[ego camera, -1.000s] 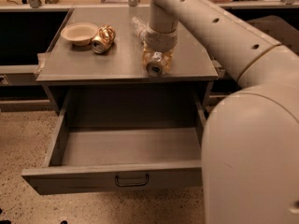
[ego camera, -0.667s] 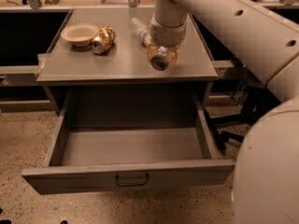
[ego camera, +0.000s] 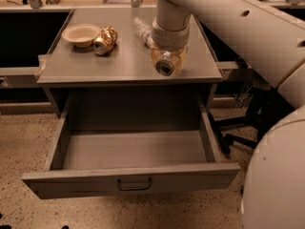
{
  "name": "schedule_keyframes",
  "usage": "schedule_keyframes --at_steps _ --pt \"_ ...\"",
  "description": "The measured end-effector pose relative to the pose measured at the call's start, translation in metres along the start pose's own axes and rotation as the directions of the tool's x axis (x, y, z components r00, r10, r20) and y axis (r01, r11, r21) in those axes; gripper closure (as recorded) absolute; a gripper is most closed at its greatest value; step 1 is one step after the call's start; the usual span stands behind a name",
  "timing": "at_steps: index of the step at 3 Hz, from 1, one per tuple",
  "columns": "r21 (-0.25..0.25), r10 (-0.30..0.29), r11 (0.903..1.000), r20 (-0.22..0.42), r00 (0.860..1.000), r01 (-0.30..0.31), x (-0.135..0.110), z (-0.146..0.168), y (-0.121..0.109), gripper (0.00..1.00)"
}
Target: Place redbull can into top drawer
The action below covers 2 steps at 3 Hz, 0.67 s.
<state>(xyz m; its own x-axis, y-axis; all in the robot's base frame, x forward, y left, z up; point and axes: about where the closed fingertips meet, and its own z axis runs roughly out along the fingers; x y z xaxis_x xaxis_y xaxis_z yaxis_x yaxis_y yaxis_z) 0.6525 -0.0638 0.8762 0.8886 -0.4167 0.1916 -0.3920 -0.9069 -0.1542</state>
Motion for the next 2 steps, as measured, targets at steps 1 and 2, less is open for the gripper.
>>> schedule_keyframes --at_steps 1,2 --pt "0.007 0.072 0.9974 -0.047 0.996 -0.072 -0.001 0.003 -0.004 1.00" --pt "0.047 0.108 0.9939 -0.207 0.972 -0.100 -0.013 -0.006 -0.041 1.00"
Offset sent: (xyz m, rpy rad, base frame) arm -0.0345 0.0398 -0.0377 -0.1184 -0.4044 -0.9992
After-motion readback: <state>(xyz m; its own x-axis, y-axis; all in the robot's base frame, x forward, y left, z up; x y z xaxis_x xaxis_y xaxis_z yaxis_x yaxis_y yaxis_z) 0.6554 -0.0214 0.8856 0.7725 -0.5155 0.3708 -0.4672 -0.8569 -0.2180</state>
